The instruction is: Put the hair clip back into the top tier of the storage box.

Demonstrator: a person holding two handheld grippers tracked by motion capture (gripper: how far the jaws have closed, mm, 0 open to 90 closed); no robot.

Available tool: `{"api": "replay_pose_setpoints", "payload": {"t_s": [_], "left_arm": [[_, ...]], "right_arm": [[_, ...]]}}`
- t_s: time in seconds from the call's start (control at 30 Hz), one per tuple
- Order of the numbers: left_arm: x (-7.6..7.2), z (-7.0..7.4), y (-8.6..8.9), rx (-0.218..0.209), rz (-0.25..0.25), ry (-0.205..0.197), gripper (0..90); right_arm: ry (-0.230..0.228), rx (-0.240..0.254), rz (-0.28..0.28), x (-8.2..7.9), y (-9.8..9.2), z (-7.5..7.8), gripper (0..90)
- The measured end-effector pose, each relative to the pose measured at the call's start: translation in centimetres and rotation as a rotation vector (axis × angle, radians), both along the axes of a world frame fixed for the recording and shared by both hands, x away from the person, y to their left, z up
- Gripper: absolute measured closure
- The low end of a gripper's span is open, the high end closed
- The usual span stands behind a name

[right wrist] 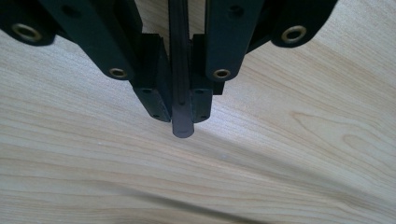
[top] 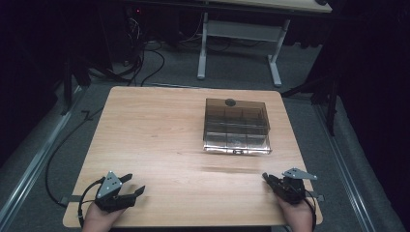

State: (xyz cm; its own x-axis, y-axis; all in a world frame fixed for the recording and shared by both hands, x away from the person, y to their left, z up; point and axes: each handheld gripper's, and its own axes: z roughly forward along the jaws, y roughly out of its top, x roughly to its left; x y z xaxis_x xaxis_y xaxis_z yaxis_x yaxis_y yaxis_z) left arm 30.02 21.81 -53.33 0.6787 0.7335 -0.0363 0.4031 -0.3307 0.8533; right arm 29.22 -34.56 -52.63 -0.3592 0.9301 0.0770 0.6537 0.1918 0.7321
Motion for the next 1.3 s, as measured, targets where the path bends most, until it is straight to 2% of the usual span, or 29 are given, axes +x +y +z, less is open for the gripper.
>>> {"api": "replay_pose_setpoints", "payload": {"t_s": [0.43, 0.73, 0.9, 1.13, 1.3], "left_arm": [[0.0, 0.0, 0.0, 0.0, -0.001, -0.001, 32.0], [0.0, 0.0, 0.0, 0.0, 0.0, 0.0, 31.9], [0.0, 0.0, 0.0, 0.001, 0.001, -0.001, 32.0], [0.0, 0.0, 0.0, 0.001, 0.0, -0.002, 32.0], [0.0, 0.0, 0.0, 0.0, -0.003, -0.003, 31.9]], "right_arm": [[-0.012, -0.049, 0.005, 0.0, 0.4, 0.1, 81.4], [-0.039, -0.04, 0.021, -0.3, 0.9, 0.6, 81.4], [-0.055, -0.035, 0.076, -0.3, 2.4, 1.0, 81.4], [-0.04, -0.015, 0.155, 0.0, 5.3, 0.9, 81.4], [-0.026, -0.023, 0.199, 0.2, 6.8, 0.7, 81.4]]}}
